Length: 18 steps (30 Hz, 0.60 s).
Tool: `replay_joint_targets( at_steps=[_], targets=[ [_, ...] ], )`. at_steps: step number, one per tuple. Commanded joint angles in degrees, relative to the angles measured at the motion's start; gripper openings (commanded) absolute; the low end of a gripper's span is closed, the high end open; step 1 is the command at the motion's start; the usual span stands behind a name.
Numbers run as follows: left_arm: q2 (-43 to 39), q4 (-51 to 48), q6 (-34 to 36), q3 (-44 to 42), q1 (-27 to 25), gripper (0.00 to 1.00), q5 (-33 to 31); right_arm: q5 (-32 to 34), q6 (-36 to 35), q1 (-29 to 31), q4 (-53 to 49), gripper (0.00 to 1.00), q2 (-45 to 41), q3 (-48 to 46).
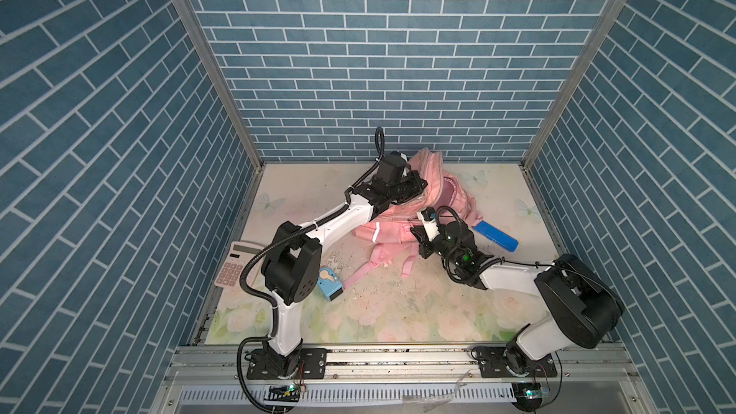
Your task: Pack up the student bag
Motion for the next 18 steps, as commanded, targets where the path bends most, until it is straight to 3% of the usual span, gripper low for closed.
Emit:
replay_joint_targets(
  at_steps=[1,11,18],
  targets=[
    [-1.07,14.06,1.10,4.12,0.03,0.00,1.11,-7.19,-2.31,2.32,0.38,0.00,2.04,2.65],
    [-2.60,17.57,0.23,0.06,-0.03,0.00,2.81,-8.61,-5.49,2.77,1.31,0.00,7.25,6.62],
    [-4.88,10.85,5.50,-0.99,0.51,0.00,1.72,-8.57,-5.41,2.79,2.18,0.00,7.38,6.50]
  ],
)
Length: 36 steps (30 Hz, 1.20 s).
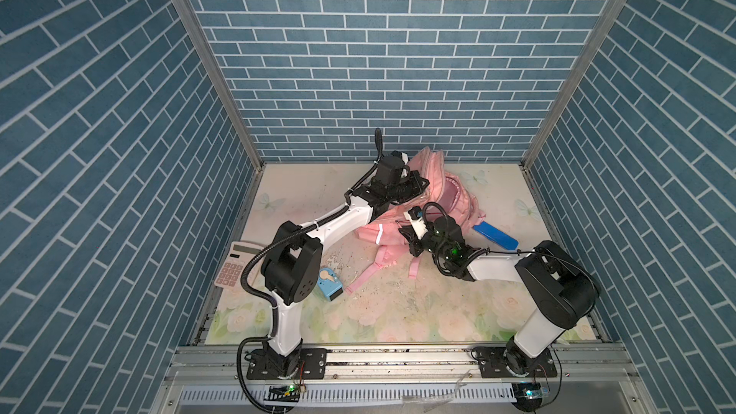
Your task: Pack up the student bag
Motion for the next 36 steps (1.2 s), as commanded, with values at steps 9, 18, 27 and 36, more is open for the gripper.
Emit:
replay_joint_targets(
  at_steps=[9,18,27,36],
  targets=[
    [-9.09,-11.53,19.17,-3.00,2.17,0.00,-6.70,-0.88,-2.84,1.58,-1.04,0.40,-13.14,-5.80],
    [-12.60,-18.66,24.91,-8.54,1.66,0.00,-11.51,4.84,-2.00,-0.39,-12.31,0.53,-30.50,-11.45],
    [-18.89,-25.37,28.52,-7.81,2.30,0.55,-19.92,-0.62,3.24,-7.45,-18.36,0.55,-34.20,-8.79],
    [-24.71,-40.84,25.57,-6.71,12.67,0.75,-26.65,-1.59,3.31,-8.05,-17.89,0.55,-30.00,-6.96]
  ],
)
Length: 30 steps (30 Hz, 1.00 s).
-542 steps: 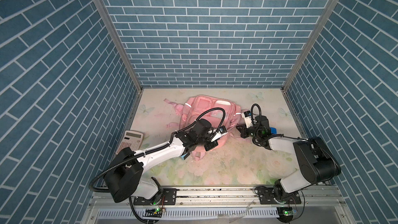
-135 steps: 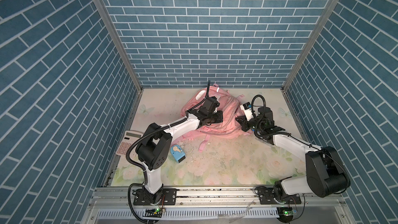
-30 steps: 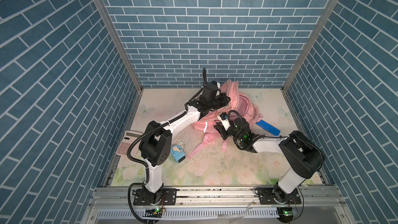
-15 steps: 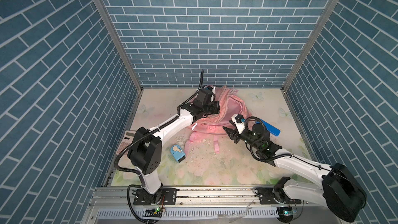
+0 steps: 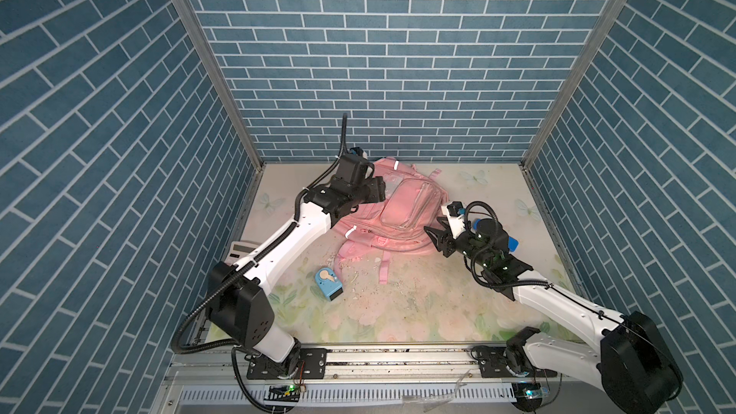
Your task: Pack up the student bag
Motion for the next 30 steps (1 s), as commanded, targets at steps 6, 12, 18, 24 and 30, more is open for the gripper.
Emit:
replay_joint_targets(
  at_steps=[6,12,18,24,30],
  targets=[
    [-5.34,-15.58,-0.40,-2.78,17.10,0.74,-4.03,-3.35,-1.02,-1.22,1.25,0.55,3.90,1.31],
    [-6.36,-14.56,0.76,-8.86,27.89,0.76,-2.27,-4.12,-1.49,-1.31,0.55,0.53,6.81,2.24],
    [-2.38,-17.76,1.79,-8.11,33.18,0.77,-7.45,-3.65,-1.36,-1.31,1.76,0.53,8.49,1.28],
    [2.36,-19.76,0.93,-5.49,37.19,0.77,-14.65,-3.73,-1.02,-1.31,2.46,0.51,10.87,1.66],
    [9.60,-23.86,1.33,-0.30,40.30,0.76,-19.45,-5.40,-1.94,-1.31,0.10,0.50,13.37,2.94]
  ],
)
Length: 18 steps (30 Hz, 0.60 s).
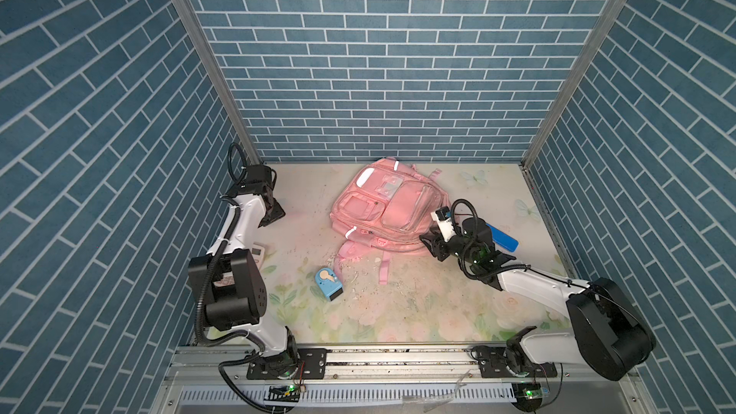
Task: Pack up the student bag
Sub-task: 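Move the left gripper to the pink calculator and grasp it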
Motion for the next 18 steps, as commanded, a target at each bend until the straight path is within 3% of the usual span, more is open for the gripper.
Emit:
replay_joint_targets(
  at_steps=[1,9,18],
  targets=[
    [4.23,-5.14,-0.22,4.24,1.19,0.75,-6.66,-2.63,-1.80,-0.15,-0.85,0.50,1.31,1.95],
    [12.07,-7.07,-0.88,7.35,1.30,0.68,-11.72,-4.90,-1.49,-0.15,0.13,0.49,3.73,2.12],
    [19.14,-7.34,-2.40,8.16,1.66,0.62,-13.11,-5.73,-4.01,-0.16,-2.51,0.47,7.16,4.73]
  ],
)
